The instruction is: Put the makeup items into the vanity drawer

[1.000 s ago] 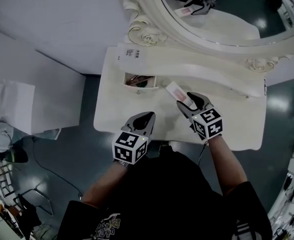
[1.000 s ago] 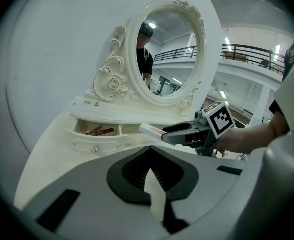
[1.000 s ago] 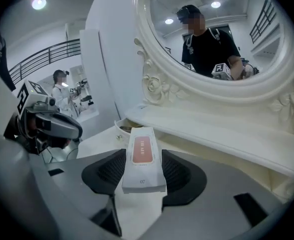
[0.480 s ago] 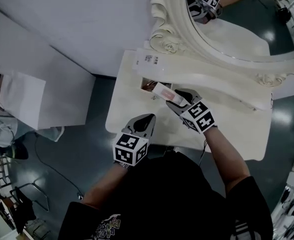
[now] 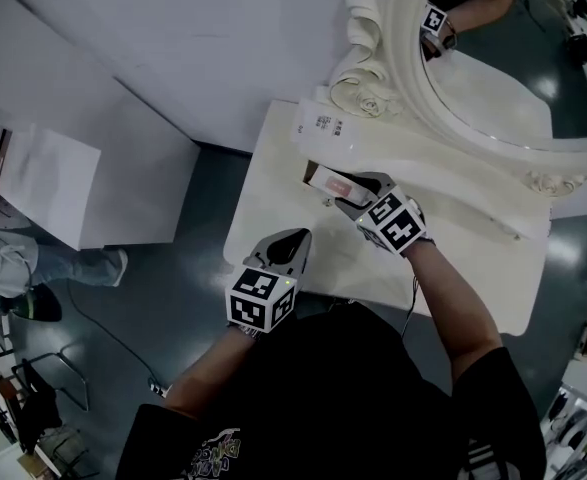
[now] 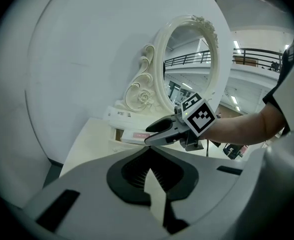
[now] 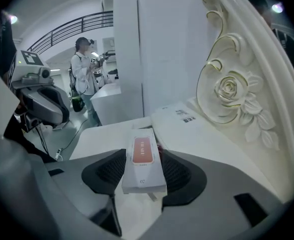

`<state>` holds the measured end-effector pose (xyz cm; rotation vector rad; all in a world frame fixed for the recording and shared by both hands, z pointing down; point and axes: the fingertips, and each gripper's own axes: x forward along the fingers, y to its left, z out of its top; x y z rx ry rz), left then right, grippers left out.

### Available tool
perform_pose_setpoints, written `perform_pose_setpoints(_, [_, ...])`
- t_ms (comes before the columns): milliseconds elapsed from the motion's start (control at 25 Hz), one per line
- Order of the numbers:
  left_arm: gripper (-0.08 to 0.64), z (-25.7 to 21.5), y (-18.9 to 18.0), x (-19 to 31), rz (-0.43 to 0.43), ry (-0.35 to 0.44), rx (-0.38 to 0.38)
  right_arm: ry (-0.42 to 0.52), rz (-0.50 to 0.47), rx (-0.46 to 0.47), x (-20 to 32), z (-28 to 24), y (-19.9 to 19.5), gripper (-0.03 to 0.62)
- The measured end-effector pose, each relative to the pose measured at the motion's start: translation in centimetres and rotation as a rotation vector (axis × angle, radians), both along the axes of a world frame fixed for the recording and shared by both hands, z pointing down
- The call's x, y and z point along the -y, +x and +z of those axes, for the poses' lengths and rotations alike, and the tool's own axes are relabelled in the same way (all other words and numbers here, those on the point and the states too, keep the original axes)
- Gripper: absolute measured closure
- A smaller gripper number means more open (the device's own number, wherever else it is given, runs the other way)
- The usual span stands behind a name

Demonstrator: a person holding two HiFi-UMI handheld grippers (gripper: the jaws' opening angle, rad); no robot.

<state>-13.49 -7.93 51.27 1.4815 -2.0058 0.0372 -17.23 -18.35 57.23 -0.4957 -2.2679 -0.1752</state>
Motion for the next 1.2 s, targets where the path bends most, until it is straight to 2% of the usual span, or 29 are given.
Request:
perform_pose_setpoints(160, [0.552, 0.3, -1.0, -0.5, -0.013, -0.002, -0.012, 0.008, -0.008, -0.021, -0.4, 0.4, -1.0, 0.35])
perform_pose_setpoints(360, [0.552, 0.6, -1.9, -0.6, -0.017, -0.003, -0.023, 0.055, -0.017, -0.005, -0.6, 0.5, -1.9, 0.348])
perform_pose_setpoints(640, [0.552, 0.8, -2.5, 0.4, 0.002, -0.003, -0.034, 0.075, -0.044, 0.011, -0.6, 0.4, -2.3, 0.348])
perform_pose_setpoints(1200, [0.552, 1.0, -2.5, 2.9, 0.059, 0.0, -0.051, 0.026, -0.01, 0.047, 0.4, -0.4, -2.3, 0.348])
